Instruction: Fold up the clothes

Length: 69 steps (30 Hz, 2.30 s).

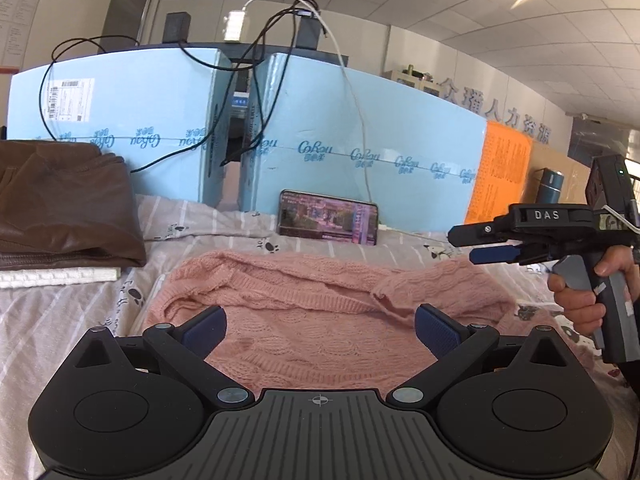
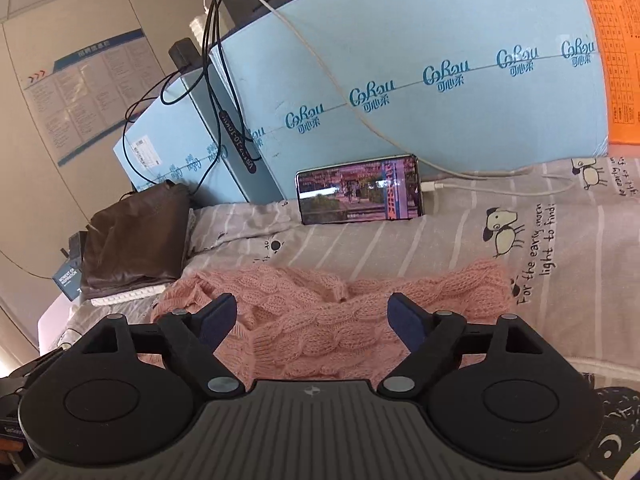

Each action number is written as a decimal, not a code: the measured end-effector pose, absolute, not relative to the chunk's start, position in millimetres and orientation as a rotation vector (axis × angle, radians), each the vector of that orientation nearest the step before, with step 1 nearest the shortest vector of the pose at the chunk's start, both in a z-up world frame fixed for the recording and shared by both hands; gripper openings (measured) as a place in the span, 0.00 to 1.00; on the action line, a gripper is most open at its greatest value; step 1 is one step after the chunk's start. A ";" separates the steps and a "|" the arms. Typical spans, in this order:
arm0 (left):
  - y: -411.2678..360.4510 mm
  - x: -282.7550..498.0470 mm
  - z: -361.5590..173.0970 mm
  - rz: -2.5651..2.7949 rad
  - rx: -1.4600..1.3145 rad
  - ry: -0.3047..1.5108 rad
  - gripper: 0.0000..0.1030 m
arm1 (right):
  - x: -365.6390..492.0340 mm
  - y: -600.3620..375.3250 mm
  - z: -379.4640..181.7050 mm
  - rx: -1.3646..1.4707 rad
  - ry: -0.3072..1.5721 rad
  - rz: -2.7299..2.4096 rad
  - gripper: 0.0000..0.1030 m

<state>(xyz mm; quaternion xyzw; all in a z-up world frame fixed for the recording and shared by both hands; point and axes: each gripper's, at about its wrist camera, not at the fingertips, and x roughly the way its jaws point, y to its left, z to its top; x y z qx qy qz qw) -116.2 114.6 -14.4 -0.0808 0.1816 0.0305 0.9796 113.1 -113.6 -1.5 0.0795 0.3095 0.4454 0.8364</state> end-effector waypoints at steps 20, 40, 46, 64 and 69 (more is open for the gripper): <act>-114.1 -49.5 -44.7 -0.464 0.421 0.485 0.86 | 206.2 -178.0 -53.2 0.364 0.899 0.878 0.81; -43.7 -64.3 -35.9 -0.341 0.105 0.406 0.13 | 187.0 -172.9 -57.2 0.322 0.869 0.863 0.24; -5.2 -93.7 -23.4 -0.272 0.012 0.284 0.13 | 162.3 -166.6 -24.5 0.380 0.798 0.848 0.11; 134.6 -162.7 -4.9 0.135 -0.222 0.101 0.12 | 122.7 22.7 51.6 0.293 0.700 0.915 0.09; 165.5 -177.9 -25.4 0.246 -0.273 0.168 0.12 | 106.9 102.6 26.7 0.154 0.731 0.883 0.09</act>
